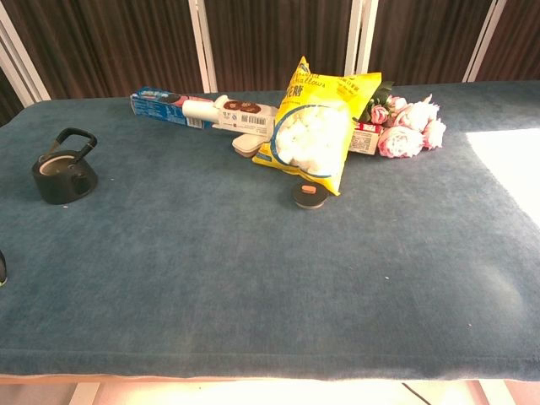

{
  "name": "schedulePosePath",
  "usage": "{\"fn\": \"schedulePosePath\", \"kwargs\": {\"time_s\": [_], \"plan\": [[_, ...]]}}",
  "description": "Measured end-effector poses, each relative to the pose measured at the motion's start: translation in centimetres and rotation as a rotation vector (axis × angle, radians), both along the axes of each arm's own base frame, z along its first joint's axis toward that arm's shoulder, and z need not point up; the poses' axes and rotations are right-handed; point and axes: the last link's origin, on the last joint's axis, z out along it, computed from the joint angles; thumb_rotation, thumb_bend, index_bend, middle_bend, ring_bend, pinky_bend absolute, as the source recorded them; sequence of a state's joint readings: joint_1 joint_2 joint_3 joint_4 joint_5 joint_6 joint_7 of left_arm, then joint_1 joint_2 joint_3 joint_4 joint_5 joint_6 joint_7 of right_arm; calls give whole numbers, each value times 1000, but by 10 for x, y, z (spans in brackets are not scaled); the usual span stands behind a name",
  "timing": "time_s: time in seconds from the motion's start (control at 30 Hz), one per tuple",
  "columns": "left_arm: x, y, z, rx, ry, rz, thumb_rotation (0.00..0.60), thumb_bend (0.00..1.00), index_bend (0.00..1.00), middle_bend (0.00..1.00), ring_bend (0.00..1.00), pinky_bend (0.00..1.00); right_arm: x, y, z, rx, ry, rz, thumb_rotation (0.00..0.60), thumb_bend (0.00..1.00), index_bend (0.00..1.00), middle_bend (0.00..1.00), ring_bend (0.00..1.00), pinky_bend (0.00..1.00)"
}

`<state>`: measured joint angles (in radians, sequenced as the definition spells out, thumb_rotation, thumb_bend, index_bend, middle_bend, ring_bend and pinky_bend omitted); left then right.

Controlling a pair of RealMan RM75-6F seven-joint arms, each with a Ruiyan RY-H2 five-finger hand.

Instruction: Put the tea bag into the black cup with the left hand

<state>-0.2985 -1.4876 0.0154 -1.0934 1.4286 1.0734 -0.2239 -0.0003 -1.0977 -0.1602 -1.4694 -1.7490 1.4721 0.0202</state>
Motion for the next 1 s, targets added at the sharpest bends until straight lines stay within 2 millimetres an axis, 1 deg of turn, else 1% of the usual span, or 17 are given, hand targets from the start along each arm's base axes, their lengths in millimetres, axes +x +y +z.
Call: {"fn": "schedulePosePath", "kwargs": {"time_s": [0.13, 0.3, 0.47, 0.77, 1.0], "plan": [[0, 0, 0, -5, 4, 2, 600, 378, 502, 984, 1000, 889, 0, 0, 0, -1, 0, 0, 600, 299, 0, 0, 0, 0], [0, 0, -1, -11, 10, -3, 600, 392, 568, 984, 1000, 889, 0, 0, 0, -2, 0, 0, 600, 299, 0, 0, 0, 0], [-1, 0, -1, -17, 23, -6, 600, 399, 597, 984, 1000, 889, 0, 0, 1, -3, 0, 1, 600, 299, 0, 0, 0, 0], [2, -1, 1, -8, 16, -26, 600, 435, 692, 986, 1000, 889, 0, 1, 1, -4, -1, 1, 600, 300, 0, 0, 0, 0], [7, -1, 5, 24, -10, -59, 600, 450, 730, 988, 1000, 889, 0, 1, 0, -3, -1, 1, 600, 299, 0, 0, 0, 0]]}}
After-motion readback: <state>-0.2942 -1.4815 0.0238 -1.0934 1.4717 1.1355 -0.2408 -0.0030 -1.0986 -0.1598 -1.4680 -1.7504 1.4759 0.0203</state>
